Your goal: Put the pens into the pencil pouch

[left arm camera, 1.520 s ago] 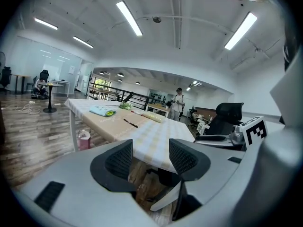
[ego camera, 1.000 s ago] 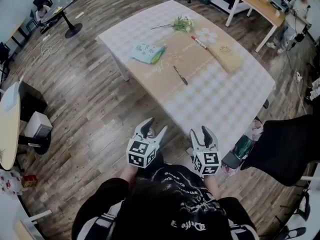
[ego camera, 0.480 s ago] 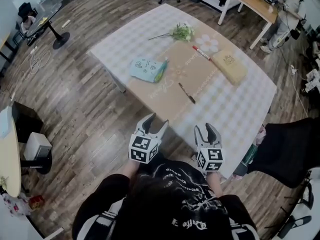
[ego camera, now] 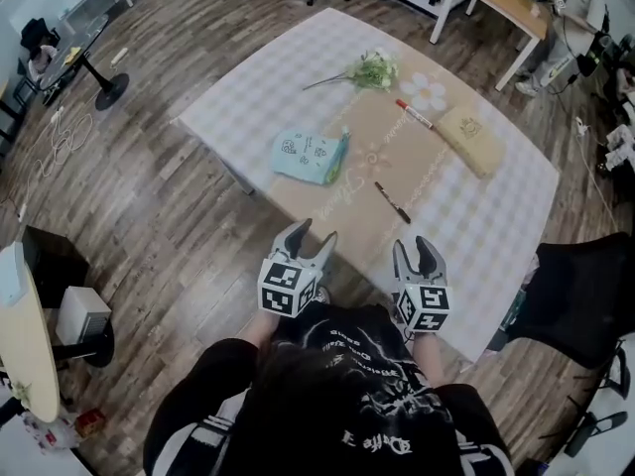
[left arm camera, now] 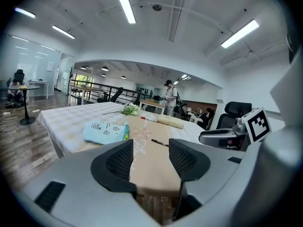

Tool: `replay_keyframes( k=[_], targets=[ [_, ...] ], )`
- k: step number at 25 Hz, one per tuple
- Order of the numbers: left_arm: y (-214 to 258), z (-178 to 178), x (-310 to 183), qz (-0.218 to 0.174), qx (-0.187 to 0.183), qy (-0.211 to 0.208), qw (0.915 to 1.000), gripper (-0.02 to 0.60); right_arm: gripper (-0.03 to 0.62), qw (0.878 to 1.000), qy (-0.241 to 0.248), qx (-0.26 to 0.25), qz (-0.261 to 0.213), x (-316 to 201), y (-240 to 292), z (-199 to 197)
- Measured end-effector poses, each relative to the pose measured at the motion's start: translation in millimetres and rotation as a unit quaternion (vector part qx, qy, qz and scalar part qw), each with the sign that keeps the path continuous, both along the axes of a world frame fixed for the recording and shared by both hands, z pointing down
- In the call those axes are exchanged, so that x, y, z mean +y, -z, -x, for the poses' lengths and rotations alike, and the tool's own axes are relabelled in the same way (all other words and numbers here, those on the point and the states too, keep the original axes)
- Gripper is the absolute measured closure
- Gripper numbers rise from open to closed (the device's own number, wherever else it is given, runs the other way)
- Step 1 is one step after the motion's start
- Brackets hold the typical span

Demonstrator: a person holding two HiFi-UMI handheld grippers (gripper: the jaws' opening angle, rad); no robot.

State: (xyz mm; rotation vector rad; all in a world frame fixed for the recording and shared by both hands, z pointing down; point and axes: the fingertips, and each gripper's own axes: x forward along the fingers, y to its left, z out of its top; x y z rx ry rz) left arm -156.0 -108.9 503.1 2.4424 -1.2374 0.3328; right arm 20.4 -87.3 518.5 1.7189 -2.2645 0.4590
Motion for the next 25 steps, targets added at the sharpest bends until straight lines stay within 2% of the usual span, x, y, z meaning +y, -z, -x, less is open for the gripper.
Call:
replay_keyframes(
  k=[6,16,21,25],
  targets=[
    [-4,6,-18,0.005,0.003,0.003,1.0,0.342,0.407,1.0,0.017,0.007,0.017,-25,-5,6],
    [-4,22,-34,0.012,0.001,0.062,0.998,0.344,0.408,0.996,0.056,0.038,0.058,-79,-27,-13],
    [0,21,-40,0.016,-0.007,0.08,0.9966,0.344,0.407,0.985,0.115,0.072,0.109,-94,-57,-14],
    [-4,24,-38,0.028,-0.022,0.095,0.9949,0.342,0.408,0.978,0.133,0.083,0.137,-106,-77,-20]
  ],
)
